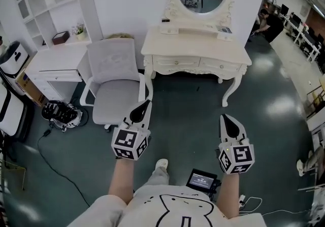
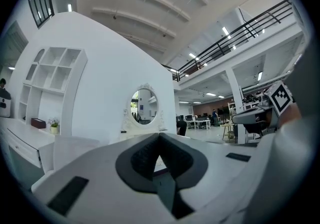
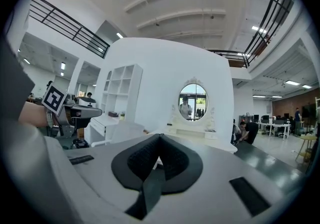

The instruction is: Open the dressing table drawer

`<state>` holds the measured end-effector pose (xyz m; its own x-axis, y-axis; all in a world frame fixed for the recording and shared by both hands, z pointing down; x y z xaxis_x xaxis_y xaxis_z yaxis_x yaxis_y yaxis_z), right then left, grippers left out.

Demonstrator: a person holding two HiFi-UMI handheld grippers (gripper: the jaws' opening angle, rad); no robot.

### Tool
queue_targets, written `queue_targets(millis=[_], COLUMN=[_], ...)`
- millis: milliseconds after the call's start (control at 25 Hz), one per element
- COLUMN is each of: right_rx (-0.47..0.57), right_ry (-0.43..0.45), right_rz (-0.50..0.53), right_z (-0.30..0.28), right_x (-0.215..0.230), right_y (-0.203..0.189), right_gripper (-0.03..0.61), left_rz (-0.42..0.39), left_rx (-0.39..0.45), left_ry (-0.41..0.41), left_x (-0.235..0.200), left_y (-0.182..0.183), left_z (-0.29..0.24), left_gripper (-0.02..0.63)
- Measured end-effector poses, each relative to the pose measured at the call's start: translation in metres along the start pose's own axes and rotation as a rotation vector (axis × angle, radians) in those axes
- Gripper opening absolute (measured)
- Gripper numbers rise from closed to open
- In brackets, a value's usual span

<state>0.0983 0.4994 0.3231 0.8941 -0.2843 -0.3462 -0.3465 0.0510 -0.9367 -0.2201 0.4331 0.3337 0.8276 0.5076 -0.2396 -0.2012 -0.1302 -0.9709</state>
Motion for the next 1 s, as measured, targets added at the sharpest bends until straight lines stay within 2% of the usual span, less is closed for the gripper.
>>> queue_targets(millis=[600, 800, 1000], right_rx=[-0.01, 0.001, 0.006], right_ry=[-0.013, -0.005, -0.007], right_rz=[0.004, 0.01, -0.003], right_z=[-0.159, -0.189, -0.201], right_x=[0.028, 0.024, 0.032], right_y=[0.004, 0.005, 0.0], right_gripper=[0.021, 0.021, 0.021], left_rz=[0.023, 0.004, 0.019], left_rx=[-0.001, -0.008, -0.019], left_ry=[-0.03, -0.055, -0.021], left_x=[-0.092, -0.108, -0.124], left_y=[0.026, 0.029, 0.026], left_z=[-0.14, -0.166, -0.176], left_gripper=[0.003, 0.003, 0.003])
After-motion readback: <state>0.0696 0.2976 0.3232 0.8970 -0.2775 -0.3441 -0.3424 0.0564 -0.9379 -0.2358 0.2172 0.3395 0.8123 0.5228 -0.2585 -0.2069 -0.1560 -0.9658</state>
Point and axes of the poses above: the fingertips, and each gripper's own axes: z backward along the fingers, x to its right, y out of its top, the point moved 9 cm from there along z, backward along the fingers, and after that the axes turned 14 degrees about z, right-handed, at the moved point
